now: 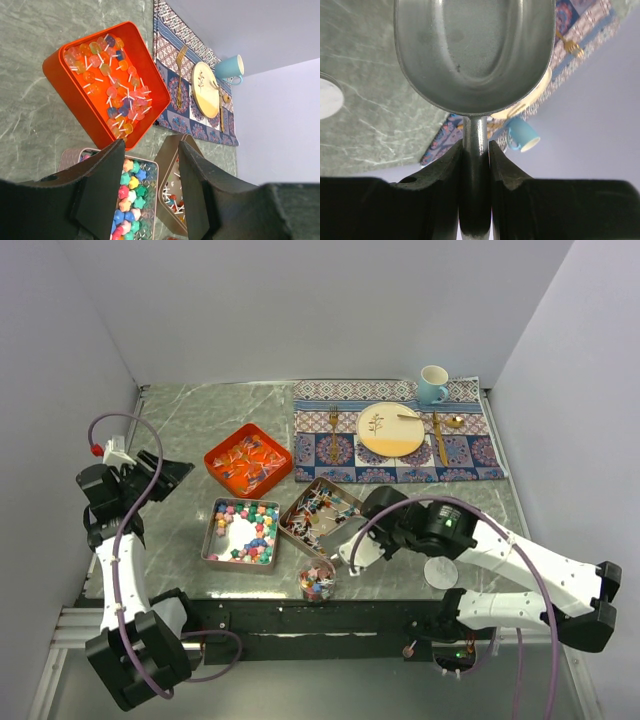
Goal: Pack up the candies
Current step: Place the fake candies in the packing bottle.
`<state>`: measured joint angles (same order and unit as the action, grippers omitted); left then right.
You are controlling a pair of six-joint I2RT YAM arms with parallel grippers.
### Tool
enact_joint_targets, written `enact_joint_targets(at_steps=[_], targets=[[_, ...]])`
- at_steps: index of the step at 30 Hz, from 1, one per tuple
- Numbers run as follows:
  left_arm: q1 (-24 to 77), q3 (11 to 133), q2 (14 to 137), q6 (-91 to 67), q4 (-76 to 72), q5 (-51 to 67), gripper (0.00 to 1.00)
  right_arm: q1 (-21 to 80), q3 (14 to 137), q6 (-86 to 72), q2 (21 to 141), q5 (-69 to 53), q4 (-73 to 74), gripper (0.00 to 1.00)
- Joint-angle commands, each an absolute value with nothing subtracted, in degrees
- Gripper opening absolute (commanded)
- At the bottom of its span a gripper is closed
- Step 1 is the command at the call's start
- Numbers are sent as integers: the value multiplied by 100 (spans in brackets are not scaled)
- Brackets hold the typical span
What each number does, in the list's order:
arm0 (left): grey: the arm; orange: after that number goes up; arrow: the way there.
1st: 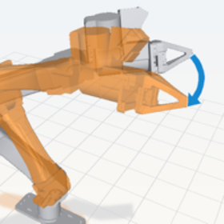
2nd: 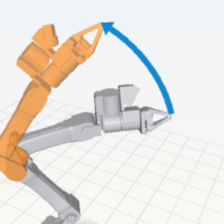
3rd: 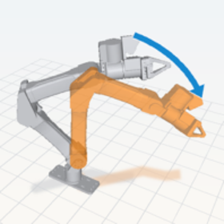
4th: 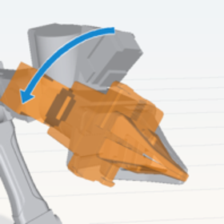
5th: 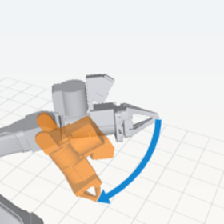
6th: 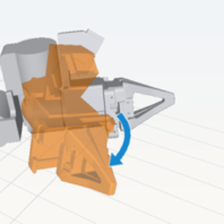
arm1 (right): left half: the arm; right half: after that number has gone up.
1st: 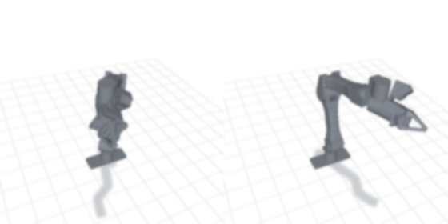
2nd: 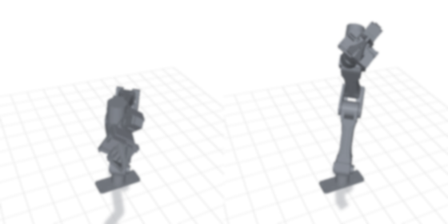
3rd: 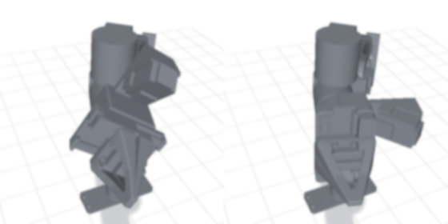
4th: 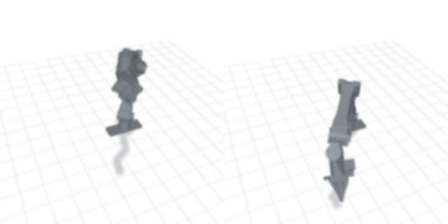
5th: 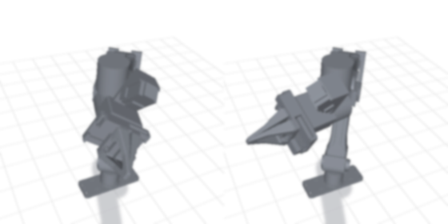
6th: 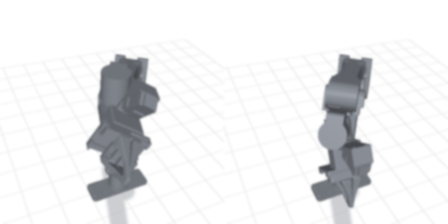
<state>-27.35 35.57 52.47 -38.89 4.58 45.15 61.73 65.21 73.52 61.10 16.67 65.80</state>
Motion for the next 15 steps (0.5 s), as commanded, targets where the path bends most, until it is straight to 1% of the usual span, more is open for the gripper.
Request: enact_joint_targets(at_steps=[1, 2, 6, 8, 15], targets=[[-2760, 3603, 5177, -3955, 298, 4421, 53, 5635, 7118, 7593, 6318, 1943, 6504, 0], [-2751, 3604, 5194, -3955, 360, 4421, 53, 5329, 7180, 7733, 6424, 2029, 6574, 0], [-2760, 3586, 5230, -3955, 422, 4360, 53, 4791, 7505, 7971, 7187, 2249, 6574, 0], [-2751, 3533, 5212, -3999, 387, 4333, 53, 4720, 7558, 8059, 7443, 2364, 6435, 0], [-2751, 3366, 5089, -3973, 457, 4263, 53, 4693, 7980, 7928, 8884, 2645, 6188, 0]])
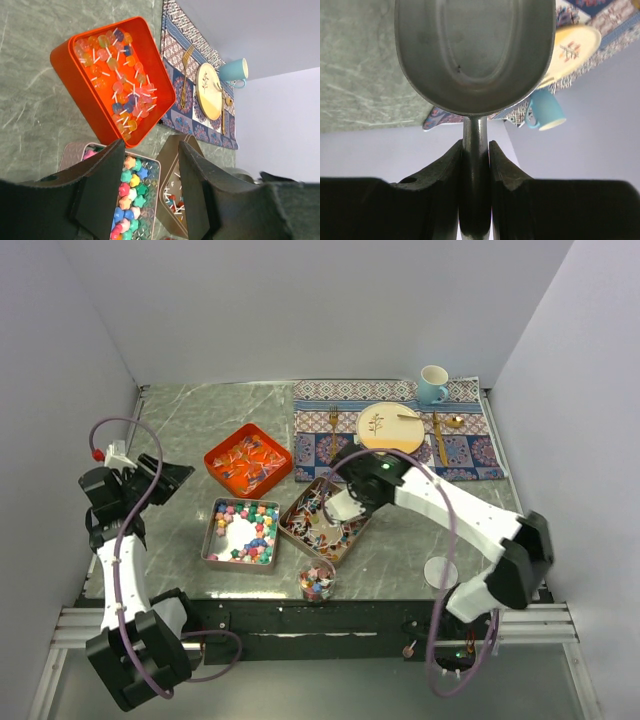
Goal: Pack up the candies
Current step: Place the fake candies in the packing bottle, then scoop the fake candies from the storage box.
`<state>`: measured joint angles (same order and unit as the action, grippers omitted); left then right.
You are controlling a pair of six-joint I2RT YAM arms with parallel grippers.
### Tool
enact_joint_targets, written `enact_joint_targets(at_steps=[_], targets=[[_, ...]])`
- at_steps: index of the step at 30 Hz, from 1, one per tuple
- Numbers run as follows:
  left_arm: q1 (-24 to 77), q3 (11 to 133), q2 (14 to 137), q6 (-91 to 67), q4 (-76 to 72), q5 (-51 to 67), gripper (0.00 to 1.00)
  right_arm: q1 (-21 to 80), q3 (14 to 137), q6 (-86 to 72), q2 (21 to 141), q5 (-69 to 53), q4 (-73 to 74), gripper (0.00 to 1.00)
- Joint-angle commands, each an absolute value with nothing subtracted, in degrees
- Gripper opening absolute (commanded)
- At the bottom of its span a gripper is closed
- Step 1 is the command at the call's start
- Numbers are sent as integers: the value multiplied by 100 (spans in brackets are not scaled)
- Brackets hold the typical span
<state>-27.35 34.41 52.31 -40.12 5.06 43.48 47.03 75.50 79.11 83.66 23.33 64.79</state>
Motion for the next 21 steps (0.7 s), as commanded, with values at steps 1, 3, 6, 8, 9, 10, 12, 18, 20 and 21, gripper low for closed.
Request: enact_joint_targets(at_steps=[1, 3, 6, 8, 9, 10, 12, 18, 20, 21], targets=[[-2751, 3358, 5089, -3955, 509, 4254, 53, 4693, 8007, 7945, 8999, 2698, 6100, 0], [-2760, 3323, 5036, -3929, 571, 4184, 53, 4693, 7981, 8033, 9237, 2724, 6021, 0], [-2760, 3261, 4835, -4042, 983, 3667, 54, 4728, 7980, 8112, 9535, 2769, 5880, 0], [-2768, 3182, 4694, -4209, 1569, 3168, 53, 4790, 8015, 8121, 9746, 2725, 5845, 0], [-2760, 3121, 4580, -4271, 1817, 3016, 53, 4816, 8050, 8112, 9817, 2707, 5819, 0], [-2768, 3085, 4544, -4271, 2011, 2875, 53, 4851, 8068, 8112, 9878, 2681, 5792, 0], [-2769, 2989, 4509, -4254, 2539, 2377, 50, 4965, 8156, 8051, 10063, 2584, 5792, 0], [-2795, 3050, 4999, -4764, 3269, 1442, 1, 5282, 8192, 7787, 10353, 2400, 5827, 0], [-2786, 3067, 5219, -4860, 3366, 1328, 1, 5317, 8279, 7638, 10484, 2382, 5871, 0], [-2777, 3050, 5308, -4904, 3418, 1292, 1, 5352, 8340, 7559, 10555, 2338, 5923, 0]])
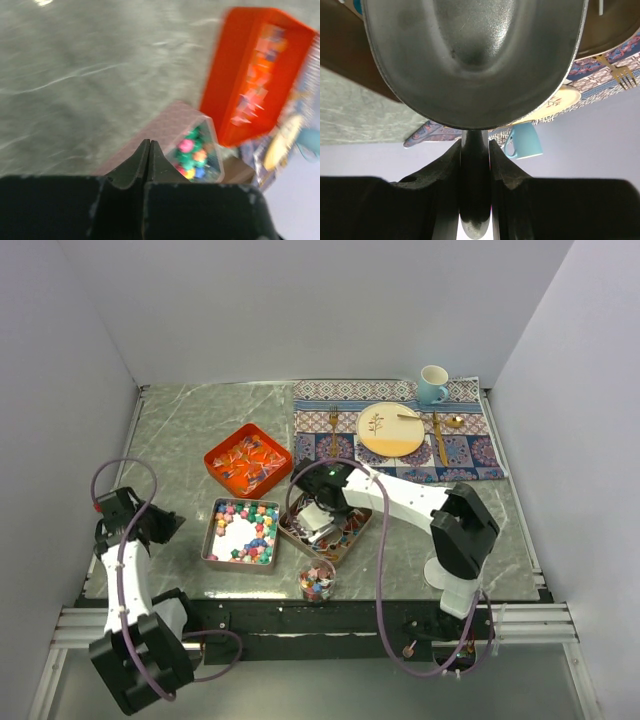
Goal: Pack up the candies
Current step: Scoop the fake candies from the storage box.
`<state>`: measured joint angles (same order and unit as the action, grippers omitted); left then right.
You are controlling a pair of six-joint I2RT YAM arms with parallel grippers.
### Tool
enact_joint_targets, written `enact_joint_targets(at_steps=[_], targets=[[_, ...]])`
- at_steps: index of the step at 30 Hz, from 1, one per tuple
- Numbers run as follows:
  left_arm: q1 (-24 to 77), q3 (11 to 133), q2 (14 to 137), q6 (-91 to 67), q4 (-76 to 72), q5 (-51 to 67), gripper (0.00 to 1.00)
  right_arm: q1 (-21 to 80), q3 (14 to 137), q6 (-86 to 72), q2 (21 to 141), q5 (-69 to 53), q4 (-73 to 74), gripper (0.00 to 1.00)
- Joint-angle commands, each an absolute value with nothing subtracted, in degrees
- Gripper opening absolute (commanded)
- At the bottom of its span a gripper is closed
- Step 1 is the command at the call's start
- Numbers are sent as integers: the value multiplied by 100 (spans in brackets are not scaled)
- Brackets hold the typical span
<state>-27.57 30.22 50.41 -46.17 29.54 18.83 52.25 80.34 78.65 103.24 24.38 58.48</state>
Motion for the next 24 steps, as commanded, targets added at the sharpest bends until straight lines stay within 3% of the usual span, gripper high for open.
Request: enact_joint_targets(at_steps=[1, 11, 24], targets=[[-2725, 3041, 5413, -4930, 3428, 1266, 1, 5370, 8428, 7367, 10634, 2303, 6072, 0], [-2172, 2848, 6126, -5063, 3208, 1529, 1, 5344, 9782, 5775, 11830, 1811, 6724, 0], [-1863, 2689, 6346, -5028, 2769, 1925, 1, 4756, 8895, 4491, 11339, 28, 5347, 0]])
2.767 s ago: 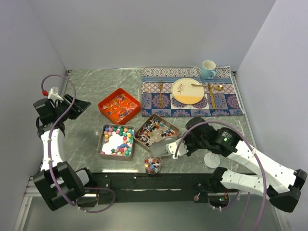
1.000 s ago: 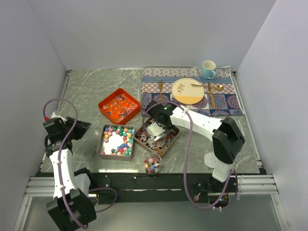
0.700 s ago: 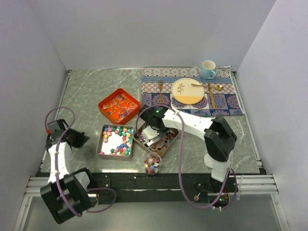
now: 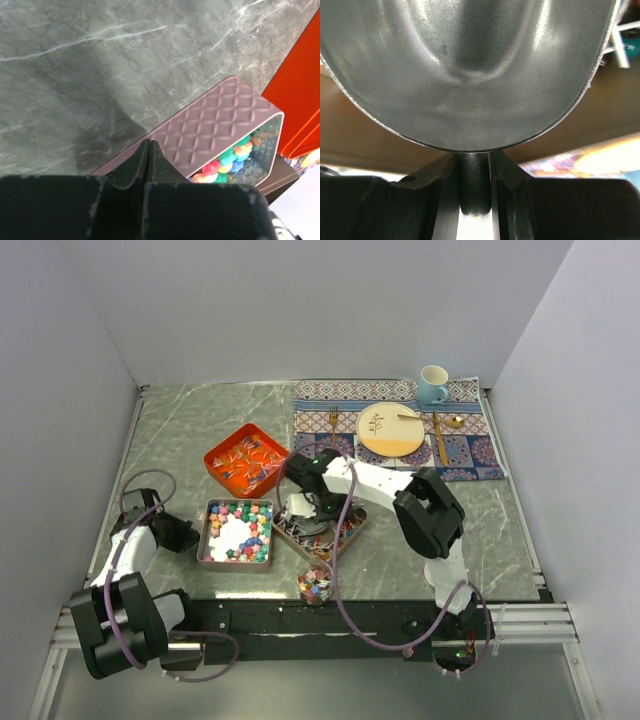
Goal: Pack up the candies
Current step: Scoop the fake candies from the storage box.
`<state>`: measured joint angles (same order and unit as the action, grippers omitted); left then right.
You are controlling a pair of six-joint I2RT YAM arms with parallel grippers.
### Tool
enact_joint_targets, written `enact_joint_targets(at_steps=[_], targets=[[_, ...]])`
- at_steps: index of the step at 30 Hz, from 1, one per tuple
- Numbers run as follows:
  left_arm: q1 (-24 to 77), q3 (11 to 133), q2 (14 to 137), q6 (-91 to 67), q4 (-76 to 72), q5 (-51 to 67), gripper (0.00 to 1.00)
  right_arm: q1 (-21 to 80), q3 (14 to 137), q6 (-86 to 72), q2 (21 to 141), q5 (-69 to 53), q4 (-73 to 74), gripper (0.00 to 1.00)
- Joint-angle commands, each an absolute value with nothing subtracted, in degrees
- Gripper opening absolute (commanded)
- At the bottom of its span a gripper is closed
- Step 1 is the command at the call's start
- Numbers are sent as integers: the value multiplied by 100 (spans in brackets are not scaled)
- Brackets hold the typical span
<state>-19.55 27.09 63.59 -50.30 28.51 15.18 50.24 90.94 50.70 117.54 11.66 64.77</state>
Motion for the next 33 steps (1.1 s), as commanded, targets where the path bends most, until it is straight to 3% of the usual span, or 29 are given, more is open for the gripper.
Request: enact_joint_targets(at_steps=[1, 13, 21, 33], targets=[[-1863, 2724, 6354, -4984, 2742, 1916, 1, 4720, 8703, 4483, 11199, 18, 5178, 0], [-1934, 3058, 6477, -4650, 2444, 2127, 1, 4570, 6954, 4535, 9608, -913, 2998, 0], [-1995, 3401, 6688, -4333, 2557, 2180, 1, 4298, 6531, 4518, 8773, -1748, 2891, 0], [-2311, 3955, 6847, -4017, 2487, 2303, 1, 4157, 5914, 4588, 8964, -1977, 2689, 0]])
